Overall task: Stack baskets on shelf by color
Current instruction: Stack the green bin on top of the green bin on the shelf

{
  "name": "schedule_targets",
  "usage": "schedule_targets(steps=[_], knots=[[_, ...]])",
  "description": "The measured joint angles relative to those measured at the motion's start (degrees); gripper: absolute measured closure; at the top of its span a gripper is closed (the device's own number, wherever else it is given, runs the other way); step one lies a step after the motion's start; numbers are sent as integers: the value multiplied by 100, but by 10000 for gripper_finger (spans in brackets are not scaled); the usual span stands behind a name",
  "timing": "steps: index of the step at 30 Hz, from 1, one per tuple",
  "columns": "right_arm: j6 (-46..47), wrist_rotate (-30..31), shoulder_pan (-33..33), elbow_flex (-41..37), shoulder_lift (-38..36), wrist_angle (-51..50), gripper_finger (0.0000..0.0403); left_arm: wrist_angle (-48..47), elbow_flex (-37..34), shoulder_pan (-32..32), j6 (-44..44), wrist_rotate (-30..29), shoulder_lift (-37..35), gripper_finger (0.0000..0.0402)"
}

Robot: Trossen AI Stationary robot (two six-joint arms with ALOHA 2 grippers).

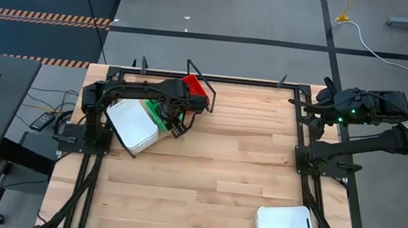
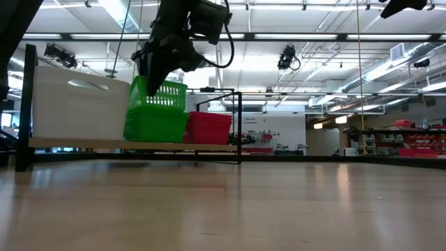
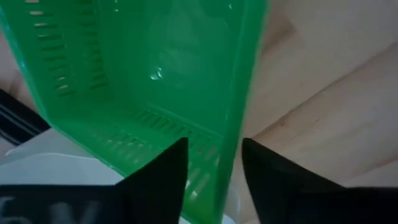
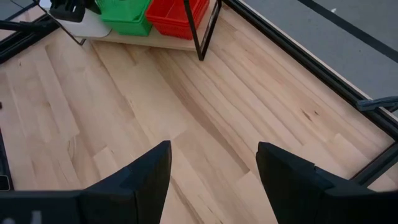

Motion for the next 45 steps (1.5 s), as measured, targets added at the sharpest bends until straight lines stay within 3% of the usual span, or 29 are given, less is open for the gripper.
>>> schedule_targets(steps=[4, 8, 24, 37, 45], knots=[[4, 0, 0, 1, 0, 0, 163, 1, 0, 47, 35, -43, 0, 206], [9, 0, 0, 1, 0, 0, 163, 0, 0, 58, 113, -60, 0, 204], [7, 2, 0, 0, 0, 0, 163, 0, 4, 37, 192, 153, 0, 393], [101, -17, 0, 0, 0, 0, 163, 0, 7, 53, 195, 142, 0, 347], [103, -17, 0, 0, 0, 0, 163, 0, 7, 53, 199, -195, 0, 336]])
